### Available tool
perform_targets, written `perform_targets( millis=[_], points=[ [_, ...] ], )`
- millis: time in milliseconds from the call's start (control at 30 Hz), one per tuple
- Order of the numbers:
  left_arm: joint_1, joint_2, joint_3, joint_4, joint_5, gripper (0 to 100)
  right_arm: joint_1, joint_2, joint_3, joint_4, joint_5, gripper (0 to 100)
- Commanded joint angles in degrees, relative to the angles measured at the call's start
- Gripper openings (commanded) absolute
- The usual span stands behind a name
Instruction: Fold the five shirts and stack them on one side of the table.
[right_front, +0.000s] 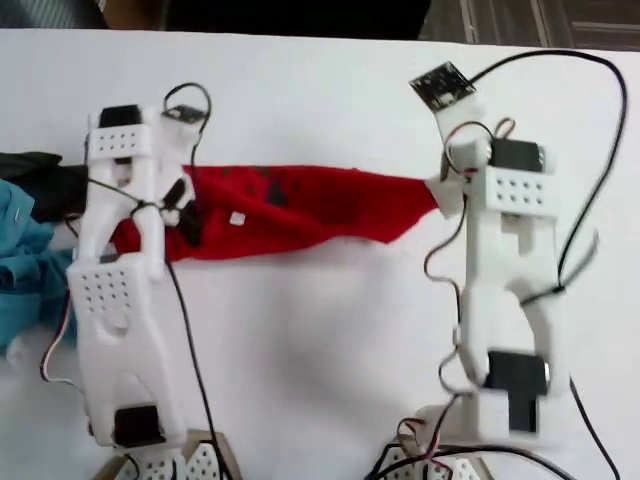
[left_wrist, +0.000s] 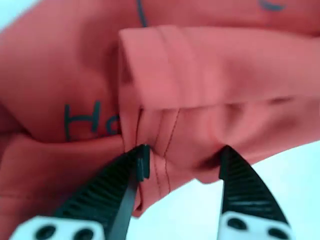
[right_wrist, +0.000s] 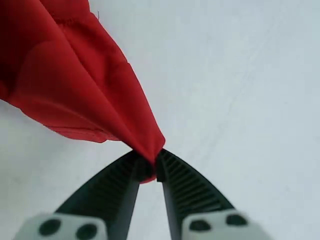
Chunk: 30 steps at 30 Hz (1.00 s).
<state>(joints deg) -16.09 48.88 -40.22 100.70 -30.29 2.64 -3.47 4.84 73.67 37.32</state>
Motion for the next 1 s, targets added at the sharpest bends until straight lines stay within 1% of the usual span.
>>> perform_targets(
  millis=[0, 67, 167, 233, 300, 400, 500, 567, 767, 833, 967],
  points=[
    [-2.99, -8.88, 9.89, 1.23, -4.40, 24, 1.98, -13.93, 7.47, 0.84, 1.23, 2.0],
    [-4.48, -12.75, 16.48, 0.53, -6.68, 24, 2.51, -20.00, 13.89, 0.66, 1.85, 2.0],
    [-6.68, -18.99, 25.98, -1.76, -10.20, 24, 3.38, -28.00, 22.95, 0.66, 5.10, 2.0],
    [-7.65, -23.30, 31.60, -2.73, -12.84, 24, 4.70, -32.31, 27.78, 0.40, 5.98, 2.0],
    [-8.97, -27.87, 36.09, -3.43, -15.47, 24, 6.90, -35.74, 31.91, -1.98, 5.98, 2.0],
    [-10.55, -34.81, 38.02, -5.45, -17.58, 24, 9.63, -38.02, 36.22, -8.22, 5.98, 2.0],
    [-8.88, -39.56, 38.55, -8.44, -17.67, 24, 9.45, -36.53, 39.47, -13.67, 5.54, 2.0],
    [-6.33, -39.91, 38.46, -10.37, -16.53, 24, 9.10, -34.42, 41.49, -16.84, 5.45, 2.0],
    [0.79, -39.74, 38.55, -21.63, -4.04, 24, 8.48, -25.80, 45.01, -25.63, -1.49, 2.0],
    [3.34, -38.86, 38.55, -24.09, -0.44, 24, 7.43, -23.08, 45.98, -28.18, -3.34, 2.0],
    [7.21, -33.05, 38.20, -26.55, 0.44, 24, 6.02, -18.68, 48.00, -32.66, -4.48, 2.0]
  ],
)
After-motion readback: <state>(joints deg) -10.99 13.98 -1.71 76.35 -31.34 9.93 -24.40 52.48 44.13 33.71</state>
